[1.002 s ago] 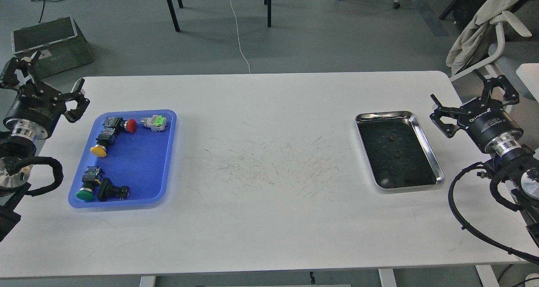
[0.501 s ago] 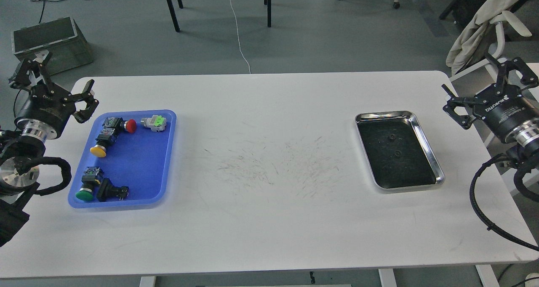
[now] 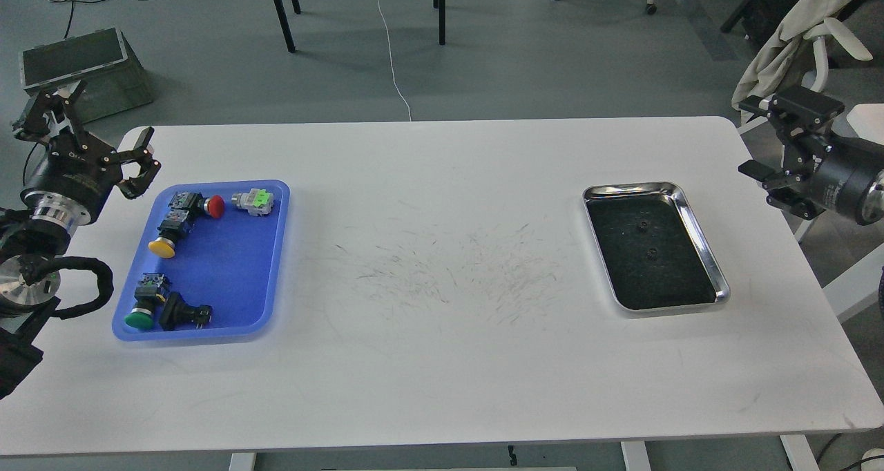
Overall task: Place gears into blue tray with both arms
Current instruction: 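Reach the right gripper down into the steel tray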
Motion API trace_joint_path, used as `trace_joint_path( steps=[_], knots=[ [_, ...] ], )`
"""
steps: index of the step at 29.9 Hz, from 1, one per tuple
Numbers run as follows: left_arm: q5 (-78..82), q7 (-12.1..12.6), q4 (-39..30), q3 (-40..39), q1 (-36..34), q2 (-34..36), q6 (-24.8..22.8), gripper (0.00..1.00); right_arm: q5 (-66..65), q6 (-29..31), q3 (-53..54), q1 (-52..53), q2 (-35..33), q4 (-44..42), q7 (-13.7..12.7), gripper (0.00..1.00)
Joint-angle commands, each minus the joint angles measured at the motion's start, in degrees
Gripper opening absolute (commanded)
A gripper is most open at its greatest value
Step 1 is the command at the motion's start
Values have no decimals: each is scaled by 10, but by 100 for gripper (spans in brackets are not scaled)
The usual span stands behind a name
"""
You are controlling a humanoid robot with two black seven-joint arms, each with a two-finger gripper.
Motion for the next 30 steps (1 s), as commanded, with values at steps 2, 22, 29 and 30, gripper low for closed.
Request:
trace_joint_path(
  steps=[2,22,29,30],
  knots=[
    [1,0,-6,0,1,1,1,99,-170,-1,-97,50,-39,41,-1,99],
    [13,0,-7,0,0,1,4,99,-331,-20,-354,211,156,-214,-12,99],
    [13,0,-7,0,0,0,4,99,-331,-37,-392,224,223,-264,-12,98],
    [13,0,-7,0,0,1,4,99,-331,-38,-396,224,229,-272,-12,98]
  ],
)
